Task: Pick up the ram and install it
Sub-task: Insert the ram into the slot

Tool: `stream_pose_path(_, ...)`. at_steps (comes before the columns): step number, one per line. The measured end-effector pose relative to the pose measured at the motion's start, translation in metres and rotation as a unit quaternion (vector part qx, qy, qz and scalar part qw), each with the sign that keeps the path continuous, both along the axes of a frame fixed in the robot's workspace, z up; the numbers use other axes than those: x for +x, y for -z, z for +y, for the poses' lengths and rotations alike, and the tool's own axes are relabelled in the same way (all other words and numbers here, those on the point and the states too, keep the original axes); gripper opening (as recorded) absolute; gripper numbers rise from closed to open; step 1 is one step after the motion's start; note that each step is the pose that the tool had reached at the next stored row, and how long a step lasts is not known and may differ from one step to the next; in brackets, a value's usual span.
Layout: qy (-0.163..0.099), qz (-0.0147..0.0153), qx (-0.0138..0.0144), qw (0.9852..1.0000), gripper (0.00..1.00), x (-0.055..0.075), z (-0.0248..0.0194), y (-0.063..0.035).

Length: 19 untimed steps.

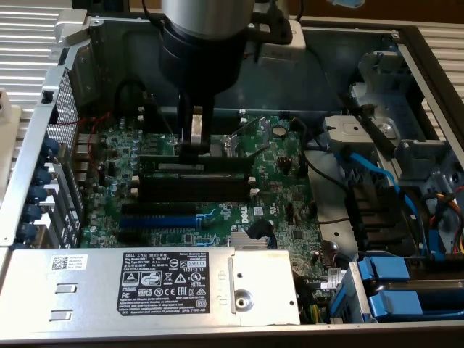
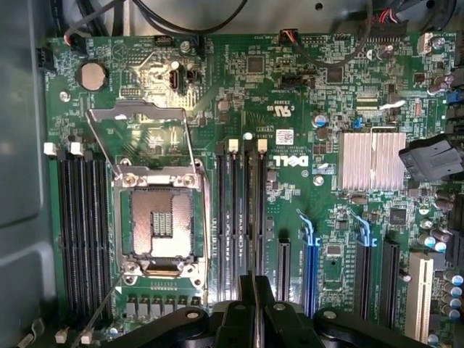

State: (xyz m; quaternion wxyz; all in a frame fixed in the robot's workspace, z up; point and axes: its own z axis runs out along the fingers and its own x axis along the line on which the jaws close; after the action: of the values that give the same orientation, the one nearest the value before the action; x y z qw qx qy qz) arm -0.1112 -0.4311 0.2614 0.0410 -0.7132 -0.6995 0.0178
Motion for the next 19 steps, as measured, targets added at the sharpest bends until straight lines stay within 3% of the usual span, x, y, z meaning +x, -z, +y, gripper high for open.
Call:
stream_pose_path(4,0.000,0.0000,-0.0001,1.0000,0.12,-0.002,-0.0014,0.0026)
stream_pose_path(9,0.000,0.0006,0.0000,1.0000,0.12,-0.002,-0.0069,0.0041)
stream_pose_path(19,-0.001,0.0042,-0.0016,1.0000,0.12,0.000,-0.0069,0.0110)
